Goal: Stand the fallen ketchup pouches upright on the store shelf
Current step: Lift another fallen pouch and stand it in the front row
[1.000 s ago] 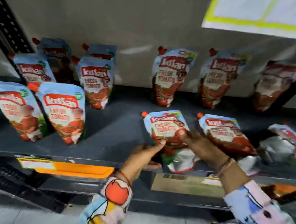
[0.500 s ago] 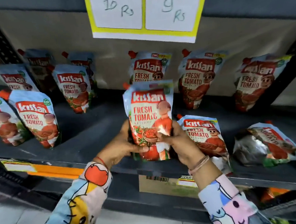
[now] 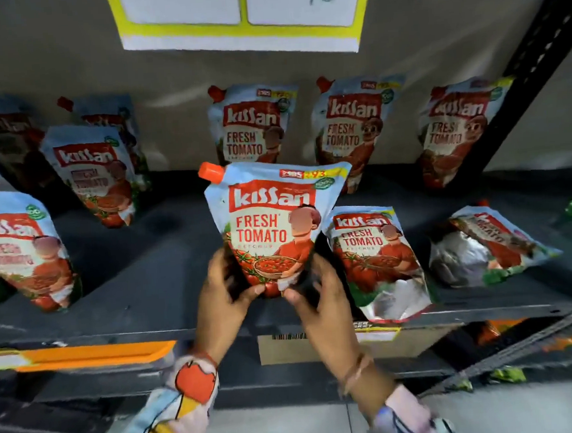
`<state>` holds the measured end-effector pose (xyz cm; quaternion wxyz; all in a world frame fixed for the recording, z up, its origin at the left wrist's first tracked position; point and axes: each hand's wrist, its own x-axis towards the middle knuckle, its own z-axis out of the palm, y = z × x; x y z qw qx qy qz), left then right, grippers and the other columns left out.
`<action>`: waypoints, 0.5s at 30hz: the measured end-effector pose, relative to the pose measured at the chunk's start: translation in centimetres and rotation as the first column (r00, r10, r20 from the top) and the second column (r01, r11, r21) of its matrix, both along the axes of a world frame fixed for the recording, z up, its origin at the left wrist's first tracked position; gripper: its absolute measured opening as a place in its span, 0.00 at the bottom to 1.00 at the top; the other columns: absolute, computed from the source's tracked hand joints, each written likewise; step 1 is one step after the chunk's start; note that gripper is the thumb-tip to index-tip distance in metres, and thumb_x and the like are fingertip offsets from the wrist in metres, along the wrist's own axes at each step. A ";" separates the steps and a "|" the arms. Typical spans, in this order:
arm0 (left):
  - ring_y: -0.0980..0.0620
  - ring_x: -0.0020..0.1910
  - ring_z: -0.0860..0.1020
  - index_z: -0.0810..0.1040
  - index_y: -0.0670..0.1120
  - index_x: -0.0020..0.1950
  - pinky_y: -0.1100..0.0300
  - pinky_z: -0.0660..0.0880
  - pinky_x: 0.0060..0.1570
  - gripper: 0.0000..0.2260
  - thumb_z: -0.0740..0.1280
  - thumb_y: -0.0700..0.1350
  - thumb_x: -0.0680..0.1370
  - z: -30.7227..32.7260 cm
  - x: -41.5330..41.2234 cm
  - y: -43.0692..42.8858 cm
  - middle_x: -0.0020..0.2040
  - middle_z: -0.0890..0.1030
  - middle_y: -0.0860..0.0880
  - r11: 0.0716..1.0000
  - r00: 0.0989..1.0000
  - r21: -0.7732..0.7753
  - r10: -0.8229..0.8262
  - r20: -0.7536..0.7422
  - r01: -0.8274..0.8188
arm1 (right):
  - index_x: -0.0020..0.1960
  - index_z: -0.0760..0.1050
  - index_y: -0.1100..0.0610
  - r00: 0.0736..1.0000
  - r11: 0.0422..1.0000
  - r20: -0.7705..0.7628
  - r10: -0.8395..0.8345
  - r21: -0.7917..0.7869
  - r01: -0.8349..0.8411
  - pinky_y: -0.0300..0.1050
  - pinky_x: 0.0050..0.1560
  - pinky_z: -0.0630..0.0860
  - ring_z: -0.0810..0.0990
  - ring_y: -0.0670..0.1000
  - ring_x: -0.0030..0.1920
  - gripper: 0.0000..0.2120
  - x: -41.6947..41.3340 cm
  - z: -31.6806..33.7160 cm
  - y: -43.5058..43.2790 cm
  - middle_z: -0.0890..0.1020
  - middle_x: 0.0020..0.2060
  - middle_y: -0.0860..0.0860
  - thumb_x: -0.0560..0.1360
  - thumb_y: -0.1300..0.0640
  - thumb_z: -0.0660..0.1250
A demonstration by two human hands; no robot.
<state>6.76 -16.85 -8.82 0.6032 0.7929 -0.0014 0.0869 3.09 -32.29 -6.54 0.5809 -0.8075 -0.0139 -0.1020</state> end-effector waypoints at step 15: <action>0.57 0.41 0.82 0.80 0.48 0.50 0.64 0.78 0.36 0.17 0.74 0.49 0.63 5.0 0.6 -14.7 0.41 0.86 0.54 0.814 0.717 -0.546 -0.501 -0.485 0.199 | 0.59 0.75 0.64 0.755 0.817 -0.627 0.192 0.529 0.231 0.54 0.56 0.75 0.80 0.57 0.50 0.19 3.3 2.7 -16.9 0.81 0.52 0.60 0.70 0.58 0.67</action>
